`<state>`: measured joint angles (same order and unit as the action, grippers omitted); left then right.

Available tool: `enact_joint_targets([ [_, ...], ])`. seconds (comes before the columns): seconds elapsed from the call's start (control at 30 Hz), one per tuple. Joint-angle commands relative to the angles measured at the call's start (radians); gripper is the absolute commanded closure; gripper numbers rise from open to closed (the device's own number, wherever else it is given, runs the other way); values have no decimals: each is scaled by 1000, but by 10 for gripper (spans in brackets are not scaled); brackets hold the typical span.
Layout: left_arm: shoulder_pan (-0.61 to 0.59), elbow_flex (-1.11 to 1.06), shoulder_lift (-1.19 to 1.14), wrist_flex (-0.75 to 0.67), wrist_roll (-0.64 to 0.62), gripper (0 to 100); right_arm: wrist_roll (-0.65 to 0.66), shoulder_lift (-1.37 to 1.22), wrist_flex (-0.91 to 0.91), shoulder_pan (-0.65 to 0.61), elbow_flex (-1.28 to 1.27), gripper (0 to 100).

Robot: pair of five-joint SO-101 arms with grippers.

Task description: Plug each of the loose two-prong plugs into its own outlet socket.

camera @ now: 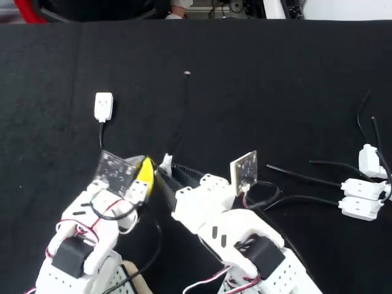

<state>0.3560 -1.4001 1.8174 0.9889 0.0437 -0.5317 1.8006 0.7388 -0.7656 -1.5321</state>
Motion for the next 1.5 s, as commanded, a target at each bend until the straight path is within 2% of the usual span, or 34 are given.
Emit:
enact_joint_targets([
  [0.0,-76,-44,9,-104,-2,953,5,159,52,-8,87,987],
  [0.17,-105,-159,9,-273,-2,953,8,157,63,-40,85,987],
  [0.27,-137,-174,9,-285,-2,953,6,157,37,-12,84,987],
  [0.37,-128,-136,9,-207,-6,952,-34,160,-68,44,62,987],
  [0.53,-25,-16,9,9,0,940,-71,160,-256,55,18,987],
  [0.63,21,74,9,126,-8,895,-77,160,-250,52,7,987],
  [0.73,71,153,9,198,-8,891,-112,160,-235,32,-13,987],
  [0.87,114,182,9,238,-6,891,-123,162,-181,8,19,987],
  [1.0,111,179,9,222,-5,891,-120,160,-81,3,54,987],
  [1.1,104,176,9,198,-2,891,-114,159,-8,-54,71,987],
  [1.3,-27,68,9,69,-2,891,-78,159,86,-84,134,987],
  [1.47,-71,19,9,0,-2,888,-71,157,124,-92,156,987],
])
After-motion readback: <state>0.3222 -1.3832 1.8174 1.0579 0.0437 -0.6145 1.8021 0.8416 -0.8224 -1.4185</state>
